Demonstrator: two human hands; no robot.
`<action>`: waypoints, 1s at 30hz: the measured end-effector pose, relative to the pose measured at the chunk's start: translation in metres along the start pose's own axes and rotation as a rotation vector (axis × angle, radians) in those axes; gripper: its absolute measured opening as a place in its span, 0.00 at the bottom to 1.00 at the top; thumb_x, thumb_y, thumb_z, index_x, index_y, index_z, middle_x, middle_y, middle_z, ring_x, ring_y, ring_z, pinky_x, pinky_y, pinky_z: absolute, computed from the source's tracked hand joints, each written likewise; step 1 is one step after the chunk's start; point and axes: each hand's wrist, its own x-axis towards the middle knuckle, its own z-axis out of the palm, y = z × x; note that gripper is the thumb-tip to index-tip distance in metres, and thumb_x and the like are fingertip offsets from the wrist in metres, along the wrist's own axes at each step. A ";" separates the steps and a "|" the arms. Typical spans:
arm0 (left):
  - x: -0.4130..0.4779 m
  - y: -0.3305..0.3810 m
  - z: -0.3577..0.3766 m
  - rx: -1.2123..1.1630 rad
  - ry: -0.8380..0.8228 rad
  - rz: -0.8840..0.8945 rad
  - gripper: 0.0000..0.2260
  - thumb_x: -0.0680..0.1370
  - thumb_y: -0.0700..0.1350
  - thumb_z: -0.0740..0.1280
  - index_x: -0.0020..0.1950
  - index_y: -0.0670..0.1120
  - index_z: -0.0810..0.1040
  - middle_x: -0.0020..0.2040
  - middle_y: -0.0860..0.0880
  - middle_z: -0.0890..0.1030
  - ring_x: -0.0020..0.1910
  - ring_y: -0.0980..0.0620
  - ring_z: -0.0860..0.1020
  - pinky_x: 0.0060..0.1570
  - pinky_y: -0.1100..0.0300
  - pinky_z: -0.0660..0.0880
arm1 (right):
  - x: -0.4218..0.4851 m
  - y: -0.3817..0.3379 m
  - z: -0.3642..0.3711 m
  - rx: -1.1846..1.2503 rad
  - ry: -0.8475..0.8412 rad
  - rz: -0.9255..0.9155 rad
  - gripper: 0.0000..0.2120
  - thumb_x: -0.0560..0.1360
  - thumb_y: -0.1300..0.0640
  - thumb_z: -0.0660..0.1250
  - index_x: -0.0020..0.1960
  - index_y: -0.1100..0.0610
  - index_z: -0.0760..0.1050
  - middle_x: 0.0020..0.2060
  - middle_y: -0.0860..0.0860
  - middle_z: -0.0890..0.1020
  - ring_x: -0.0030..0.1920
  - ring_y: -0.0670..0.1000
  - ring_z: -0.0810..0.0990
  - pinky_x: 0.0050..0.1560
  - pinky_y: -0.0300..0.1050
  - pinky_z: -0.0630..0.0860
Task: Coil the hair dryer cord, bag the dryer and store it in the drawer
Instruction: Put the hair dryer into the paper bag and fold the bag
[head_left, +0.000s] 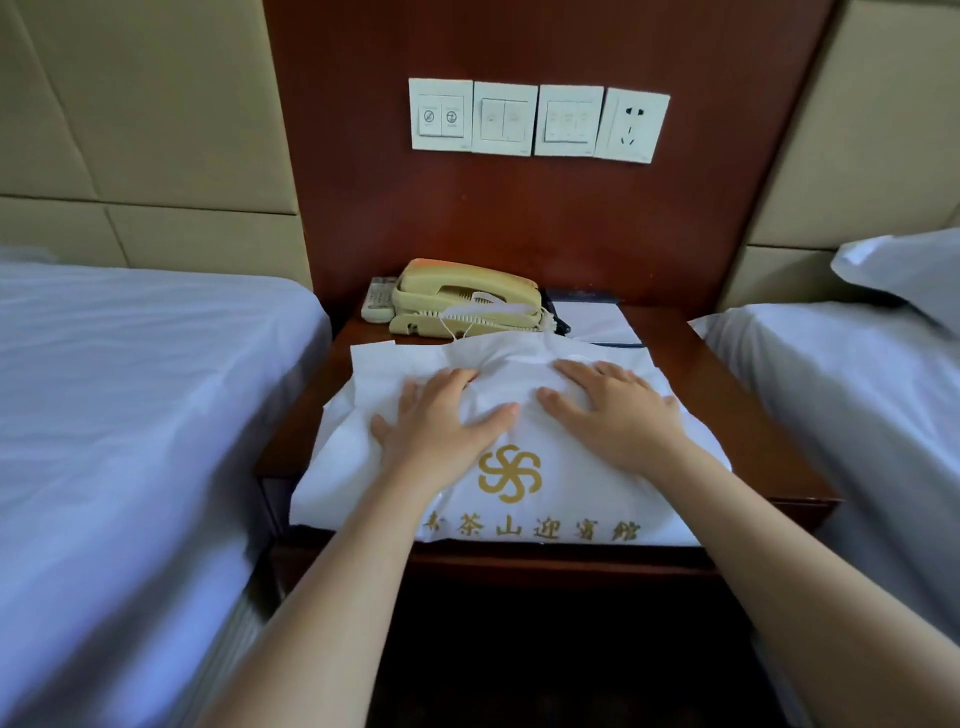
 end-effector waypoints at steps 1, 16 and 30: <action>0.005 0.000 0.003 0.005 -0.004 0.001 0.29 0.71 0.69 0.57 0.70 0.61 0.63 0.74 0.58 0.63 0.75 0.47 0.54 0.67 0.32 0.51 | 0.003 0.002 0.000 0.016 0.008 0.004 0.28 0.72 0.30 0.51 0.70 0.37 0.59 0.72 0.47 0.64 0.72 0.54 0.61 0.66 0.63 0.58; 0.018 -0.008 0.022 0.181 0.236 0.093 0.36 0.67 0.71 0.47 0.73 0.60 0.60 0.77 0.56 0.56 0.77 0.49 0.44 0.69 0.33 0.42 | 0.017 0.009 0.040 0.103 0.684 -0.149 0.18 0.71 0.47 0.57 0.51 0.52 0.81 0.53 0.50 0.83 0.54 0.56 0.80 0.62 0.64 0.63; 0.062 -0.008 0.027 0.222 0.257 0.097 0.37 0.66 0.72 0.45 0.71 0.57 0.62 0.75 0.54 0.61 0.77 0.46 0.48 0.68 0.31 0.43 | 0.067 0.016 0.048 0.107 0.740 -0.195 0.15 0.73 0.50 0.58 0.47 0.52 0.82 0.47 0.49 0.85 0.51 0.54 0.82 0.62 0.60 0.61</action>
